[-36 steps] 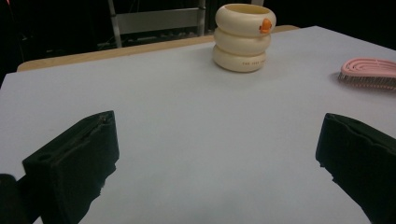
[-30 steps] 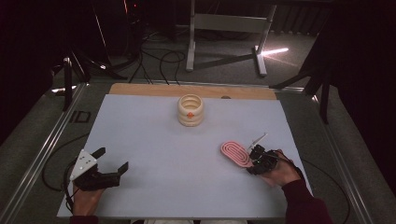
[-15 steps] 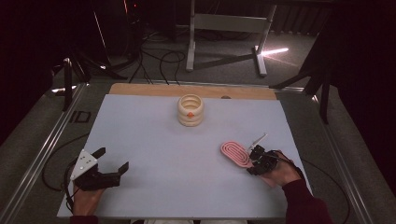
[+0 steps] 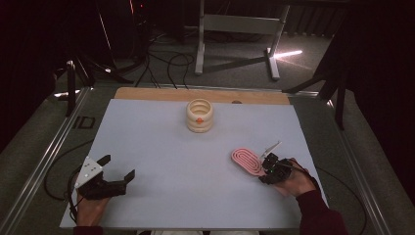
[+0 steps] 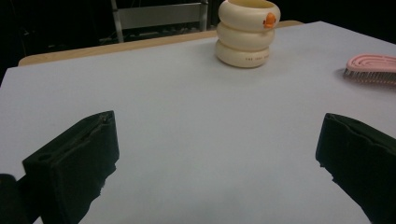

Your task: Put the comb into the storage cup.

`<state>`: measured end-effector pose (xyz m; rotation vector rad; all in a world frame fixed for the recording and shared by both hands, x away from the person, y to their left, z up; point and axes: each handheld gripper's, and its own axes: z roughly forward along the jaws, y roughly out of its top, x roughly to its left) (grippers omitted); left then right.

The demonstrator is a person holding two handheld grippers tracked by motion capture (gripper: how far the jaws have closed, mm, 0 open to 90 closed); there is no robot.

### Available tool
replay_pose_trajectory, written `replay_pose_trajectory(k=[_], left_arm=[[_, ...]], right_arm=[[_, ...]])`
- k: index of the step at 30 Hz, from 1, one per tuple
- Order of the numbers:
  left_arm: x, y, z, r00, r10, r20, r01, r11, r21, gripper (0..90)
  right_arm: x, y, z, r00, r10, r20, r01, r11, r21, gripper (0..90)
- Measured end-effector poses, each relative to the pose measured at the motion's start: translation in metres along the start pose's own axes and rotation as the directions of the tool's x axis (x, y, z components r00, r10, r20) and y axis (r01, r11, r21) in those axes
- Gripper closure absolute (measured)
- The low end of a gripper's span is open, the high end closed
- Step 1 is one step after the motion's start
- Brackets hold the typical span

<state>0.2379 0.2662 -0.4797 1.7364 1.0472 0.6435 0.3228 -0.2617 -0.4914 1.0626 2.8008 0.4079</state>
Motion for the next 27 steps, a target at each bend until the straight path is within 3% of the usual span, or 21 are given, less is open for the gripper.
replay_pose_trajectory(k=[1, 2, 10, 27], left_arm=[[0.000, 0.000, 0.000, 1.0000, -0.001, -0.001, 0.001, 1.0000, 0.005, 0.0], [0.000, 0.000, 0.000, 1.0000, -0.001, -0.002, 0.001, 1.0000, 0.006, 0.0], [0.000, 0.000, 0.001, 1.0000, -0.005, -0.003, 0.005, 0.9999, 0.011, 0.0], [0.001, 0.001, 0.001, 0.9997, -0.025, -0.003, 0.025, 0.9996, 0.012, 0.0]], right_arm=[[0.000, 0.000, 0.000, 1.0000, 0.000, 0.000, 0.000, 1.000, 0.000, 70.2], [0.001, 0.000, 0.000, 0.9993, -0.009, 0.035, 0.010, 1.000, -0.017, 70.3], [0.001, 0.001, -0.005, 0.9980, -0.003, 0.063, 0.006, 0.999, -0.051, 70.5], [0.005, 0.018, -0.015, 0.9973, -0.007, 0.073, 0.016, 0.993, -0.120, 70.5]])
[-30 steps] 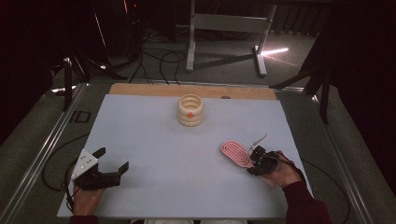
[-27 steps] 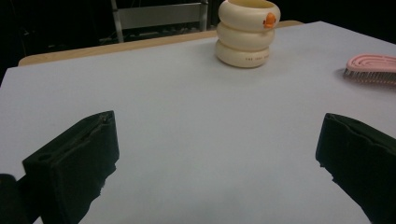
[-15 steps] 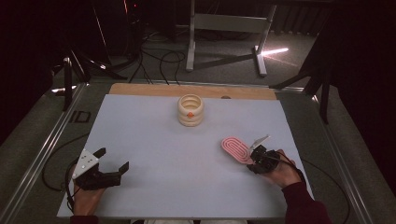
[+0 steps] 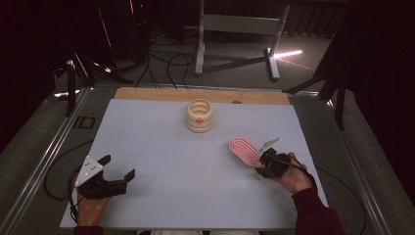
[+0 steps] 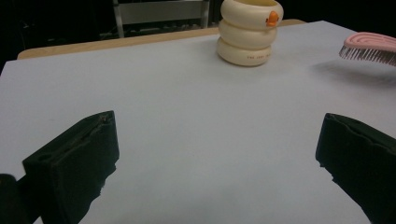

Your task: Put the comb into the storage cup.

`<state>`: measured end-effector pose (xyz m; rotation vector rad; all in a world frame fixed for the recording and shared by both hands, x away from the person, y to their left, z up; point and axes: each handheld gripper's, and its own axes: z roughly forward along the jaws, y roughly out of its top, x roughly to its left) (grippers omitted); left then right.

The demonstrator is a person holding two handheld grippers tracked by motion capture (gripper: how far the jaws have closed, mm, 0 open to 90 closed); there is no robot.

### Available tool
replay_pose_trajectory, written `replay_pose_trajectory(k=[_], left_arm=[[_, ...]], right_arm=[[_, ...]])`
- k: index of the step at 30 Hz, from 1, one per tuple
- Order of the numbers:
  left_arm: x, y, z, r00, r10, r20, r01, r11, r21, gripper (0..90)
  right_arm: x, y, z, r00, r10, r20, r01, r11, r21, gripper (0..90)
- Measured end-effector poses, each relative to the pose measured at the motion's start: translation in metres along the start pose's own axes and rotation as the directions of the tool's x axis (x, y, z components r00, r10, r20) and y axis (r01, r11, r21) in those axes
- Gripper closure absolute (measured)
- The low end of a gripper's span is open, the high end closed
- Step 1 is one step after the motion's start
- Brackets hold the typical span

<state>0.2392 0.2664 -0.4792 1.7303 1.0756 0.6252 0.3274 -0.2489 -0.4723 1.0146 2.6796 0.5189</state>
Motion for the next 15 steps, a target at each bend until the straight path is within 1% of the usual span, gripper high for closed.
replay_pose_trajectory(k=[2, 5, 6, 7, 11, 15], left_arm=[[0.000, 0.000, 0.000, 1.0000, -0.001, 0.000, 0.001, 1.0000, 0.001, 0.0], [0.001, 0.000, -0.001, 1.0000, -0.008, 0.001, 0.008, 1.0000, 0.002, 0.0], [0.001, 0.000, 0.000, 0.9999, -0.012, 0.003, 0.012, 0.9999, 0.000, 0.0], [0.001, 0.000, 0.000, 0.9999, -0.015, 0.002, 0.015, 0.9999, -0.001, 0.0], [0.001, 0.000, 0.000, 0.9999, -0.014, 0.000, 0.014, 0.9999, 0.003, 0.0], [0.000, 0.000, 0.000, 0.9999, -0.014, -0.001, 0.014, 0.9999, 0.008, 0.0]], right_arm=[[0.001, 0.003, -0.001, 1.0000, -0.006, 0.006, 0.006, 1.000, -0.010, 70.5], [0.002, 0.008, -0.002, 1.0000, -0.008, -0.003, 0.008, 1.000, -0.023, 70.5], [0.003, 0.009, -0.002, 1.0000, -0.009, 0.003, 0.009, 1.000, -0.028, 70.5], [0.003, 0.010, -0.002, 0.9999, -0.012, -0.001, 0.012, 0.999, -0.031, 70.5], [0.004, 0.014, -0.001, 0.9999, -0.015, -0.001, 0.015, 0.999, -0.039, 70.5], [0.005, 0.020, -0.004, 0.9999, -0.013, 0.010, 0.014, 0.998, -0.061, 70.5]])
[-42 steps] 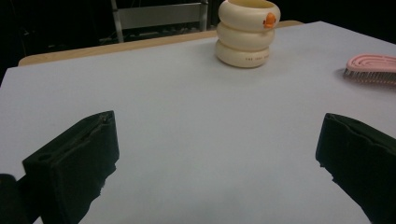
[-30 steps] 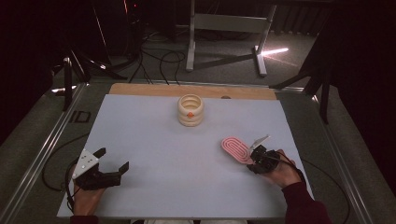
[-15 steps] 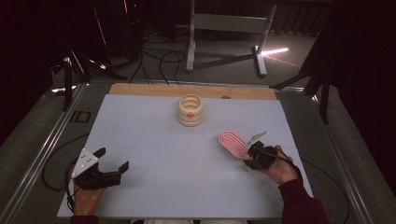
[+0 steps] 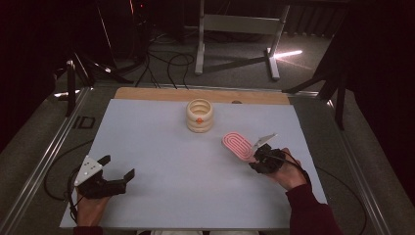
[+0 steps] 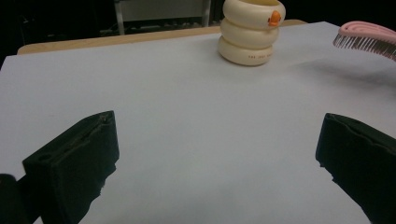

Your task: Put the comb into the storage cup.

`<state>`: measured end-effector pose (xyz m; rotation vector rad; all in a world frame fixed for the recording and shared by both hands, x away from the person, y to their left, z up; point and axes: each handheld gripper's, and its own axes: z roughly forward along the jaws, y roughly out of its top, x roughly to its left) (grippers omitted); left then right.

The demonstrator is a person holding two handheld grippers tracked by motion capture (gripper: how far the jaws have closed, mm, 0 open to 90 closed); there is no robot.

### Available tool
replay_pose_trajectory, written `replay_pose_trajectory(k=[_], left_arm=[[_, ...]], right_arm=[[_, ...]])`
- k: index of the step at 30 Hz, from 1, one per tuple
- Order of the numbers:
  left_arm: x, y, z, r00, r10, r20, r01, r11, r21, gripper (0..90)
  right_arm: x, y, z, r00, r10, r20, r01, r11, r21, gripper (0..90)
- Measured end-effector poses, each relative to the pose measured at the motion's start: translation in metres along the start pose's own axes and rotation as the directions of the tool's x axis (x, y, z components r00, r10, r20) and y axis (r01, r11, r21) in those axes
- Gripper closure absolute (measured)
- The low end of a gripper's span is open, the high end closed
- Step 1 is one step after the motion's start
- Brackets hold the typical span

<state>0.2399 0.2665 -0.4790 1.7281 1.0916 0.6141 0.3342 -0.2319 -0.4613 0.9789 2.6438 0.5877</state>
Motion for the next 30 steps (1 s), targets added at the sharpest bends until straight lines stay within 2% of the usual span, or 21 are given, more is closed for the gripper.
replay_pose_trajectory(k=[13, 30], left_arm=[[-0.002, 0.000, 0.002, 1.0000, 0.006, -0.008, -0.006, 0.9998, 0.018, 0.0], [-0.003, 0.001, 0.006, 0.9999, 0.006, -0.013, -0.005, 0.9996, 0.028, 0.0]], right_arm=[[0.003, 0.014, -0.002, 0.9999, -0.011, 0.006, 0.011, 0.997, -0.078, 70.5], [0.006, 0.030, -0.003, 0.9998, -0.020, 0.007, 0.021, 0.991, -0.135, 70.5]])
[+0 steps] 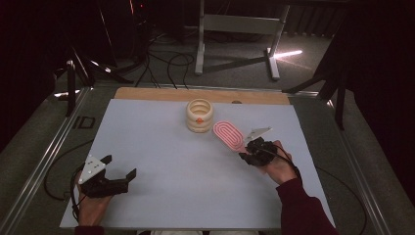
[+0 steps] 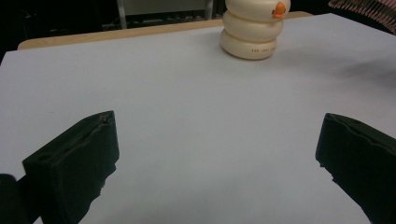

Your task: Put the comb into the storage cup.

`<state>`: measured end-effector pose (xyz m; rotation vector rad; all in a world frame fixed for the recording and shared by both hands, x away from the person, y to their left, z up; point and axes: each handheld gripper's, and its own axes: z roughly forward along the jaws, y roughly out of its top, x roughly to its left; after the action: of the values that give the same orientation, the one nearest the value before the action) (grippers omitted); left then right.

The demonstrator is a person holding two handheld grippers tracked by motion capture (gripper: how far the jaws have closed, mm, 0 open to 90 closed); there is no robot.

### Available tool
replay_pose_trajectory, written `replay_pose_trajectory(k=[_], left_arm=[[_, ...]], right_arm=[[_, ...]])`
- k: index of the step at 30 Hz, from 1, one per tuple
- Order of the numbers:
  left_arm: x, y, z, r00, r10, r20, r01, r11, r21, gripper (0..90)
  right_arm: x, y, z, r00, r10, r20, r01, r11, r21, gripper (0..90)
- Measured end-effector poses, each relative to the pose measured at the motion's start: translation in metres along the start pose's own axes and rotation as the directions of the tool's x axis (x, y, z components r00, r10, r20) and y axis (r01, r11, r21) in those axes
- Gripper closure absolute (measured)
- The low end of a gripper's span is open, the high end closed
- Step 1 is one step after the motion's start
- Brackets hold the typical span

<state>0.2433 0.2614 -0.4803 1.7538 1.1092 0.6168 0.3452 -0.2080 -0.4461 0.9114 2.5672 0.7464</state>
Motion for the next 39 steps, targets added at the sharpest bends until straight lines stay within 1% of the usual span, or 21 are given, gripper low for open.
replay_pose_trajectory(k=[3, 6, 13, 22, 31, 39], left_arm=[[-0.001, 0.000, 0.001, 1.0000, 0.003, 0.000, -0.003, 1.0000, 0.003, 0.0], [-0.001, 0.001, 0.001, 1.0000, 0.004, -0.001, -0.004, 1.0000, 0.004, 0.0], [0.000, 0.001, 0.001, 1.0000, 0.004, -0.003, -0.004, 1.0000, 0.003, 0.0], [-0.001, 0.001, 0.001, 1.0000, 0.005, 0.000, -0.005, 1.0000, 0.007, 0.0], [-0.002, 0.003, 0.002, 1.0000, 0.006, 0.003, -0.006, 0.9999, 0.011, 0.0], [-0.001, 0.004, 0.003, 0.9999, -0.009, 0.007, 0.009, 0.9998, 0.015, 0.0]], right_arm=[[0.000, 0.003, -0.001, 1.0000, -0.002, -0.002, 0.002, 1.000, -0.022, 70.5], [0.001, 0.007, -0.001, 1.0000, -0.005, -0.001, 0.005, 1.000, -0.030, 70.5], [0.006, 0.015, -0.002, 0.9999, -0.012, 0.000, 0.012, 0.998, -0.067, 70.5], [0.009, 0.021, 0.003, 0.9999, -0.015, -0.002, 0.015, 0.996, -0.084, 70.5], [0.013, 0.026, 0.006, 0.9999, -0.014, 0.000, 0.014, 0.993, -0.116, 70.5], [0.015, 0.030, 0.006, 0.9999, -0.014, 0.005, 0.015, 0.990, -0.141, 70.5]])
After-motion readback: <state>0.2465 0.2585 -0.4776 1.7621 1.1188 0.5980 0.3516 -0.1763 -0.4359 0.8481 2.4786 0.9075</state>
